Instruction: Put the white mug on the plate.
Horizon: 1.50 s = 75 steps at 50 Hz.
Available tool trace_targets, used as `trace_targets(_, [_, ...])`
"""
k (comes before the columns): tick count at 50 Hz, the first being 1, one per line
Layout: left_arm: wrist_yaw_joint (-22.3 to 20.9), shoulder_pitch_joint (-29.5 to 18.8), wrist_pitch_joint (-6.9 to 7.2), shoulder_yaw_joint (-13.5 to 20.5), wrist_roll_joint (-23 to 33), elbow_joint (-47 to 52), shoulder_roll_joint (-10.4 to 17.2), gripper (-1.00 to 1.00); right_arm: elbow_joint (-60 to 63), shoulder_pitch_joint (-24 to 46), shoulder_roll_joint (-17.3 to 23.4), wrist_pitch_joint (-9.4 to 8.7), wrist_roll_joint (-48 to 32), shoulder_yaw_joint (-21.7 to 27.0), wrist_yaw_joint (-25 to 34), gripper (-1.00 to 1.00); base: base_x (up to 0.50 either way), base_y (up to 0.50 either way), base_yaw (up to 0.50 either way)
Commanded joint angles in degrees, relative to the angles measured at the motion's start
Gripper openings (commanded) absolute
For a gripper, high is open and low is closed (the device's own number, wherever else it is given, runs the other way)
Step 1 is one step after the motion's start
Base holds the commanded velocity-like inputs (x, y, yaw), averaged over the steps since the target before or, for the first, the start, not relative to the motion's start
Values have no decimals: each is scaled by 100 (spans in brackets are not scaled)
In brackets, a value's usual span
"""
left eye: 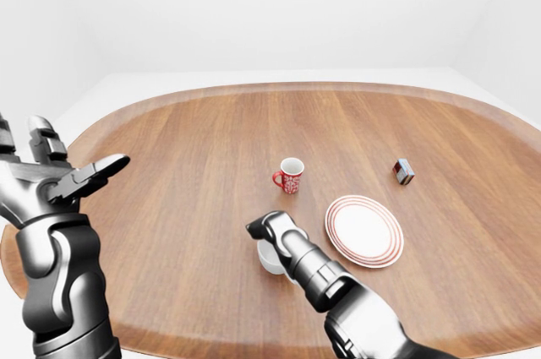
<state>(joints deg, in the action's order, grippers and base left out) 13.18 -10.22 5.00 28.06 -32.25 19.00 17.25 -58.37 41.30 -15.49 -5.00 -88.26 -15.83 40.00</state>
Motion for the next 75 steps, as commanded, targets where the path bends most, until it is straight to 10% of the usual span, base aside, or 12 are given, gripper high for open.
trace_targets(1, [-14, 8, 0, -12, 22, -12, -16, 100, -118, -72, 12, 0, 78, -5, 0, 100, 0, 0, 0])
trace_targets(5, [-15, 9, 0, -10, 22, -11, -17, 100, -154, -85, 8, 0, 97, -18, 0, 100, 0, 0, 0])
trace_targets(6, [-16, 10, 0, -11, 24, -13, -18, 100, -149, -82, 8, 0, 101, -20, 0, 23, 0, 0, 0])
trace_targets(7, [-15, 11, 0, -8, 21, -9, -17, 100, -86, -118, 12, 0, 87, -45, 0, -100, 0, 0, 0])
trace_targets(32, [4, 17, 0, 6, 4, 54, -17, 100, 29, 366, 240, 0, 235, 127, 0, -100, 0, 0, 0])
trace_targets(53, [5, 3, 0, -17, 27, 32, -19, 100, 2031, 1221, 2034, 0, -444, 1008, 0, -100, 0, 0, 0])
trace_targets(75, [-16, 6, 0, -20, 50, 7, -28, 100, 1018, 757, 3626, 0, 297, 1716, 0, -100, 0, 0, 0])
